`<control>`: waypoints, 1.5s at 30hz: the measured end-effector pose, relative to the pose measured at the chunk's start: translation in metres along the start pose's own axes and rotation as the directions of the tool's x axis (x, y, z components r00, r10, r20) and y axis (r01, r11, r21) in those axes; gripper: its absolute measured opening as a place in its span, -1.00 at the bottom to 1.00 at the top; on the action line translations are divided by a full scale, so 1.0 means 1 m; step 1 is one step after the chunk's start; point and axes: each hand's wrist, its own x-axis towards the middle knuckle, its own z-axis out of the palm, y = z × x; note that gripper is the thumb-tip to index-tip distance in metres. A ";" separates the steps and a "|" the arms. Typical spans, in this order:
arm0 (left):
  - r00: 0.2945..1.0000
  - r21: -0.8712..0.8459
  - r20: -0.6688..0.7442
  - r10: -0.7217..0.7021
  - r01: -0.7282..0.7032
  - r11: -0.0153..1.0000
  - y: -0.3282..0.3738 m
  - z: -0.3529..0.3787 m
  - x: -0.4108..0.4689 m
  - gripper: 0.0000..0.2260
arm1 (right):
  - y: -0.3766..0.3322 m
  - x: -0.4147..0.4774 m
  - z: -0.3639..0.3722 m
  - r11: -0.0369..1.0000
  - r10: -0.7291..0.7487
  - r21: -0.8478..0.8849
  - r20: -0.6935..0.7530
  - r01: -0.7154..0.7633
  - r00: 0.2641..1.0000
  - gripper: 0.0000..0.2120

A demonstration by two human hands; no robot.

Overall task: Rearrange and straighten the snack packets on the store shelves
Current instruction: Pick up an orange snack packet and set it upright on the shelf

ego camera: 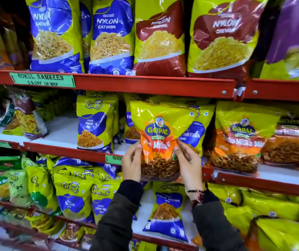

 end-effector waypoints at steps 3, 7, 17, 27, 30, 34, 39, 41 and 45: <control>0.997 0.027 0.071 -0.044 0.042 0.999 -0.001 0.033 -0.036 -0.62 | -0.007 -0.021 -0.056 0.997 0.072 0.007 -0.044 -0.072 0.996 -0.70; 0.979 -0.011 0.104 -0.176 0.178 0.984 0.000 0.079 -0.085 -0.67 | -0.023 -0.048 -0.126 0.994 0.105 0.001 -0.098 -0.106 0.990 -0.67; 0.987 -0.018 0.032 -0.160 0.161 0.987 0.006 0.149 -0.179 -0.76 | -0.018 -0.111 -0.216 0.991 0.044 -0.100 -0.346 -0.083 0.937 -0.90; 0.973 -0.035 0.161 -0.167 0.175 0.984 0.007 0.167 -0.222 -0.76 | -0.033 -0.127 -0.262 0.987 0.135 -0.037 -0.326 -0.155 0.936 -0.75; 0.989 -0.045 0.085 -0.118 0.122 0.991 0.011 0.174 -0.231 -0.81 | -0.030 -0.133 -0.268 0.988 0.123 -0.053 -0.300 -0.146 0.946 -0.77; 0.998 0.037 0.013 -0.053 0.053 0.998 0.010 0.178 -0.234 -0.94 | -0.031 -0.138 -0.266 0.987 0.047 -0.127 -0.349 -0.097 0.936 -0.89; 1.000 0.184 -0.025 -0.010 0.014 0.983 -0.002 0.184 -0.240 -0.87 | -0.030 -0.137 -0.262 0.952 -0.053 -0.300 -0.363 -0.063 0.930 -0.92; 0.999 0.216 -0.021 0.028 -0.023 0.976 -0.004 0.184 -0.240 -0.84 | -0.030 -0.135 -0.262 0.937 -0.077 -0.346 -0.355 -0.054 0.931 -0.90; 0.999 0.287 -0.014 0.049 -0.043 0.957 -0.004 0.183 -0.232 -0.75 | -0.035 -0.132 -0.261 0.952 -0.109 -0.305 -0.346 -0.002 0.932 -0.80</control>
